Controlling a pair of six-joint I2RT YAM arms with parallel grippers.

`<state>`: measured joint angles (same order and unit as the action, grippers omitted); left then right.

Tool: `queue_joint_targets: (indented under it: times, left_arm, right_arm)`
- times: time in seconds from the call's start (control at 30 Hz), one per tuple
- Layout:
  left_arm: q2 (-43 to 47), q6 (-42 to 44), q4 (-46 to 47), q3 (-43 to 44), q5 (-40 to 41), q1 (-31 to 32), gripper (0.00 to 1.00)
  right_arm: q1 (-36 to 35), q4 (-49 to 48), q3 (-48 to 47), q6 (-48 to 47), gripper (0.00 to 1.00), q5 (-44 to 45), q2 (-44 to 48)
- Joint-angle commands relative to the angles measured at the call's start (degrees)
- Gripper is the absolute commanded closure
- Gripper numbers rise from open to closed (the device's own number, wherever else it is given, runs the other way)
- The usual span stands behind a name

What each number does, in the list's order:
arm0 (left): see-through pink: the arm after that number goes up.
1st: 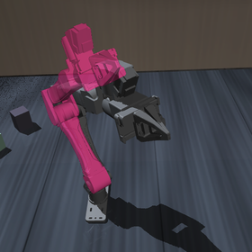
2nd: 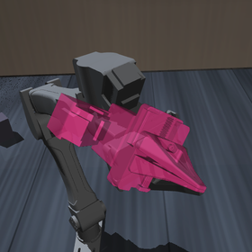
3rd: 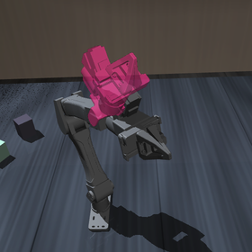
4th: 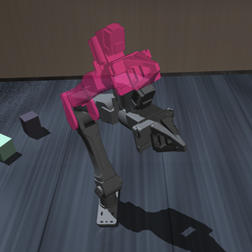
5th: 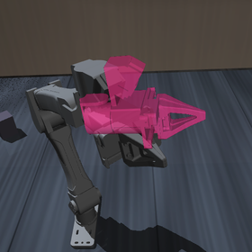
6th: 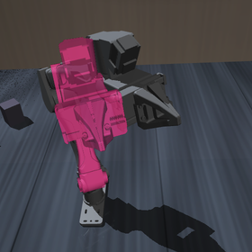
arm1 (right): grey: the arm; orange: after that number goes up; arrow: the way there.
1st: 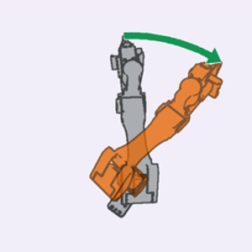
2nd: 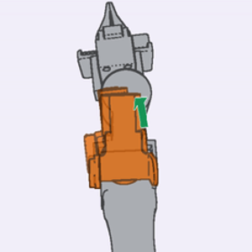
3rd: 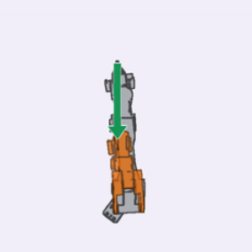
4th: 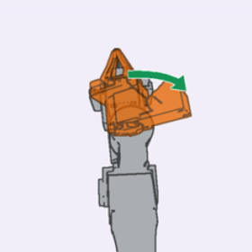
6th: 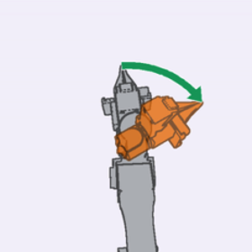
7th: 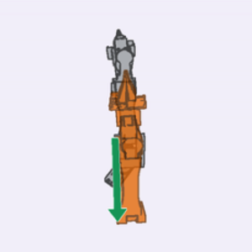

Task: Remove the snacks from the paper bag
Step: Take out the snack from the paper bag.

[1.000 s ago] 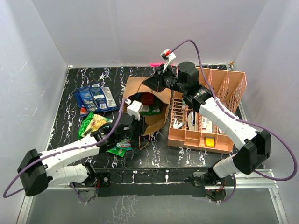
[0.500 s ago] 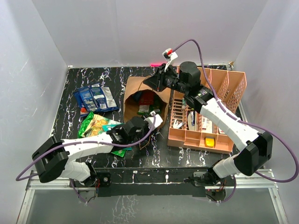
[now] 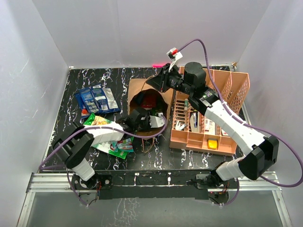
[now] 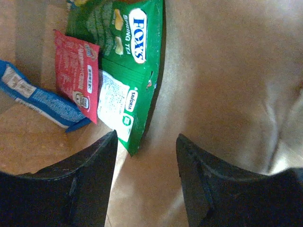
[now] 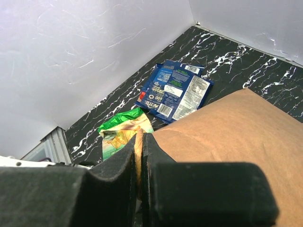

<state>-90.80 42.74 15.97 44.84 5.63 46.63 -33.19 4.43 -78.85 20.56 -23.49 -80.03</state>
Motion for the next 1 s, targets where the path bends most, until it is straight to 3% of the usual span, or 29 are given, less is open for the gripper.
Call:
queue_joint_targets:
  times: [0.0, 0.27, 0.5, 0.7, 0.97]
  left_arm:
    - [-3.38, 8.96, 5.28, 2.35, -3.89, -1.70, 0.48]
    - [-13.25, 11.99, 19.00, 5.39, 0.59, -2.72, 0.51]
    - [-16.03, 13.06, 19.86, 10.87, 1.54, -3.30, 0.79]
    - [-8.83, 7.50, 14.80, 9.97, -0.86, -3.30, 1.00]
    - [7.89, -5.58, 4.29, 3.85, -4.59, -2.98, 1.00]
  right_arm:
    - [0.34, -4.33, -1.64, 0.73, 0.93, 0.41, 2.86]
    - [0.32, -5.01, -2.54, 2.46, 0.93, -0.80, 2.01]
    - [0.31, -4.71, -2.28, 2.74, 0.93, -0.37, 2.29]
    - [0.34, -4.60, -1.40, 1.94, 0.93, 1.23, 2.67]
    - [0.54, -4.14, -2.45, 0.44, 0.93, 4.23, 1.72]
